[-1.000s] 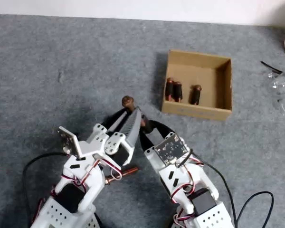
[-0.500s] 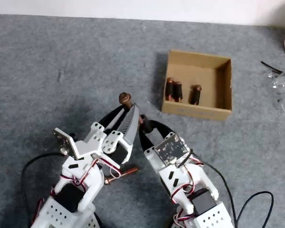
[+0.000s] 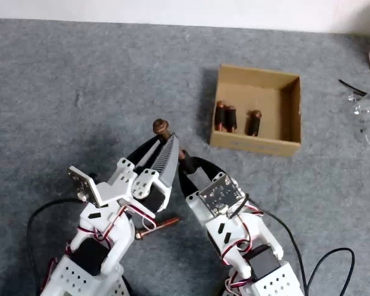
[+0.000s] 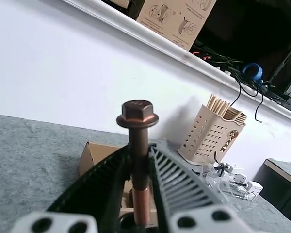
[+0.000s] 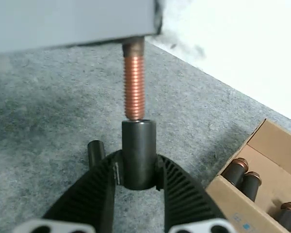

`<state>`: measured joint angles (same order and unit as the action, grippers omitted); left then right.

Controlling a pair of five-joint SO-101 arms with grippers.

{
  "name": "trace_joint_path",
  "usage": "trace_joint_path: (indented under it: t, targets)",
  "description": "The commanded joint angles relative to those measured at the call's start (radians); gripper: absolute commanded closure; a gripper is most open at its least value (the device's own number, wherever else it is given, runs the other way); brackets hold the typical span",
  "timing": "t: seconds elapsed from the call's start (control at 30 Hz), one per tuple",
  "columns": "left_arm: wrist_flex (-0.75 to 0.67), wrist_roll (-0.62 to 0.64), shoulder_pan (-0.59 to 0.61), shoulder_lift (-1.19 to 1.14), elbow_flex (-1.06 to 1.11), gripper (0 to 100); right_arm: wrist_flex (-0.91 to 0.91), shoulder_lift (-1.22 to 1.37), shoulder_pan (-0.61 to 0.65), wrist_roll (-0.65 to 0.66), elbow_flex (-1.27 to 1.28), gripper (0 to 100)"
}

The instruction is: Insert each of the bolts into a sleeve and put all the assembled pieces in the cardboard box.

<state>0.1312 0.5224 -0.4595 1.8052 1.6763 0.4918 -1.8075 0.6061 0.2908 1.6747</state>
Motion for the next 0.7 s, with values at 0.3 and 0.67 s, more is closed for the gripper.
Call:
trace_joint_path:
  t: [0.3,0.67]
  targets:
    - [-0.025,0.074,0.061,-0.002,0.019,99,-0.015,-0.024,0.012,0.014,0.124,99.4]
    - [-0.186,0.133,0.039,-0.254,0.028,99,-0.015,-0.024,0.012,0.014,0.124,99.4]
